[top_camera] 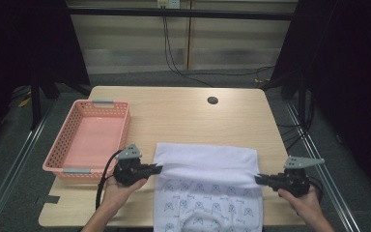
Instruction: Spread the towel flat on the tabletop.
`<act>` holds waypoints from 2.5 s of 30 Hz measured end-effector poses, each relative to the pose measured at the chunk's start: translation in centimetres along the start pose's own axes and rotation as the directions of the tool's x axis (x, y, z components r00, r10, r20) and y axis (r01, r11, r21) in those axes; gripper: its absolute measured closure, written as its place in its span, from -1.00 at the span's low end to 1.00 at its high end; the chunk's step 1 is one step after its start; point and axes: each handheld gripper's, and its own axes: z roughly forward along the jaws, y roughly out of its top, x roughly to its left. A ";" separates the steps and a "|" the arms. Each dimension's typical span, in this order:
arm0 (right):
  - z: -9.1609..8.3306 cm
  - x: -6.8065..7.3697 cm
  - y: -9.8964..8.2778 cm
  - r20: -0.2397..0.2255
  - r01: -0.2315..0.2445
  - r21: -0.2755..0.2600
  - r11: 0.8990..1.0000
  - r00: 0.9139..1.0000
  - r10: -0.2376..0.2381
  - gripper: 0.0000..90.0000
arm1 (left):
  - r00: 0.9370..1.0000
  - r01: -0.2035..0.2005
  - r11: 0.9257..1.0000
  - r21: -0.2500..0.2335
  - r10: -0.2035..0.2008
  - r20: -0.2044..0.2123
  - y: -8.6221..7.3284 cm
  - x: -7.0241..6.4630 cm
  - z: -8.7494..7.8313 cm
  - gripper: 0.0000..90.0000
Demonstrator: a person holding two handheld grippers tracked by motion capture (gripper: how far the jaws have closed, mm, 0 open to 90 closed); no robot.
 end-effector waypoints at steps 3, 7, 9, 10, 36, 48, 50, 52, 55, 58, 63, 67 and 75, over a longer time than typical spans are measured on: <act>0.3 0.7 -1.4 -0.014 0.000 0.043 0.999 1.000 0.001 0.91 | 1.000 0.002 0.999 0.036 -0.002 0.010 -1.5 -0.7 0.3 0.92; 0.7 0.8 -1.8 -0.022 -0.003 0.074 0.997 1.000 0.004 0.91 | 0.999 -0.026 0.997 0.079 0.024 0.033 -2.4 -0.7 0.7 0.92; 1.1 0.9 -1.9 -0.012 -0.005 0.106 0.994 1.000 0.006 0.91 | 0.999 -0.006 0.995 0.096 0.002 0.037 -2.7 -0.5 1.2 0.92; 1.3 0.8 -2.0 -0.011 -0.005 0.120 0.993 1.000 0.006 0.91 | 0.999 -0.003 0.992 0.125 -0.002 0.034 -3.0 -0.5 1.6 0.92; 4.0 -1.5 -0.9 0.066 -0.029 0.161 0.987 0.998 0.018 0.93 | 0.994 0.013 0.979 0.202 0.009 -0.106 -1.4 2.3 4.8 0.93; 6.0 -4.7 1.4 0.129 -0.069 0.115 0.991 0.990 0.054 0.93 | 0.988 0.067 0.986 0.150 -0.045 -0.146 0.3 5.2 6.5 0.93; 6.2 -5.2 1.7 0.134 -0.071 0.113 0.991 0.989 0.056 0.93 | 0.988 0.083 0.988 0.133 -0.064 -0.137 0.4 5.7 6.7 0.93; 6.5 -5.6 2.1 0.137 -0.075 0.105 0.992 0.989 0.060 0.93 | 0.986 0.093 0.986 0.139 -0.072 -0.148 0.7 5.9 6.9 0.93; 6.9 -6.2 2.5 0.138 -0.056 0.102 0.993 0.990 0.042 0.93 | 0.983 0.090 0.987 0.135 -0.066 -0.168 1.1 6.4 7.3 0.93; 7.2 -6.7 2.8 0.144 -0.061 0.095 0.994 0.988 0.047 0.93 | 0.978 0.157 0.981 0.117 -0.138 -0.158 1.4 7.3 7.6 0.93; 8.1 -7.7 4.0 0.173 -0.061 0.094 0.994 0.984 0.044 0.93 | 0.973 0.149 0.985 0.092 -0.129 -0.191 2.1 8.4 8.4 0.93; 8.5 -8.9 4.4 0.162 -0.087 0.077 0.993 0.984 0.074 0.93 | 0.968 0.180 0.981 0.077 -0.163 -0.190 2.7 9.4 8.9 0.93; 10.4 -11.1 6.9 0.206 -0.106 0.092 0.990 0.975 0.085 0.93 | 0.952 0.194 0.977 0.091 -0.166 -0.257 4.4 11.4 10.0 0.93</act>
